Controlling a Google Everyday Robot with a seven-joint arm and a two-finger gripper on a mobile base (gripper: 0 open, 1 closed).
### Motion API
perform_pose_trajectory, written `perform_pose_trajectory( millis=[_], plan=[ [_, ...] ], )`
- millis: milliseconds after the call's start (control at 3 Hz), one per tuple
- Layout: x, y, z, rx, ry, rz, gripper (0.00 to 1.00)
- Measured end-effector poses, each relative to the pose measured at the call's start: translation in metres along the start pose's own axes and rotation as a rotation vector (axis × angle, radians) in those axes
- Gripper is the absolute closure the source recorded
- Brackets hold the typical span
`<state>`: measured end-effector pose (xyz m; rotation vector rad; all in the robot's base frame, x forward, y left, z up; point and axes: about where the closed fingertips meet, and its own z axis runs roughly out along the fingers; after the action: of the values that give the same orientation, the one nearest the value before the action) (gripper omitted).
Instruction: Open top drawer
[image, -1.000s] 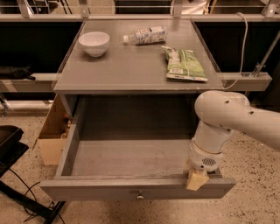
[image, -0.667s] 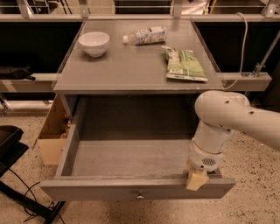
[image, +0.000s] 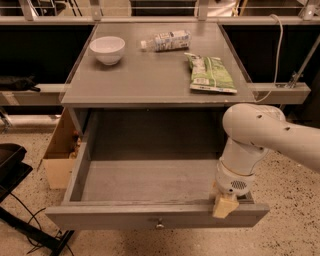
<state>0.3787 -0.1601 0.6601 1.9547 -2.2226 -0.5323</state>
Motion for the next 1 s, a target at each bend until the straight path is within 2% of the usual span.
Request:
perform_pose_trajectory(
  millis=[333,667,1000],
  plan=[
    [0.0,0.0,0.0,0.0,0.0,0.0,0.09],
    [0.005,-0.002,-0.011,0.018,0.002,-0.007,0.0],
    [0.012,0.008,-0.06,0.092,-0.018,-0.018,0.0]
  ],
)
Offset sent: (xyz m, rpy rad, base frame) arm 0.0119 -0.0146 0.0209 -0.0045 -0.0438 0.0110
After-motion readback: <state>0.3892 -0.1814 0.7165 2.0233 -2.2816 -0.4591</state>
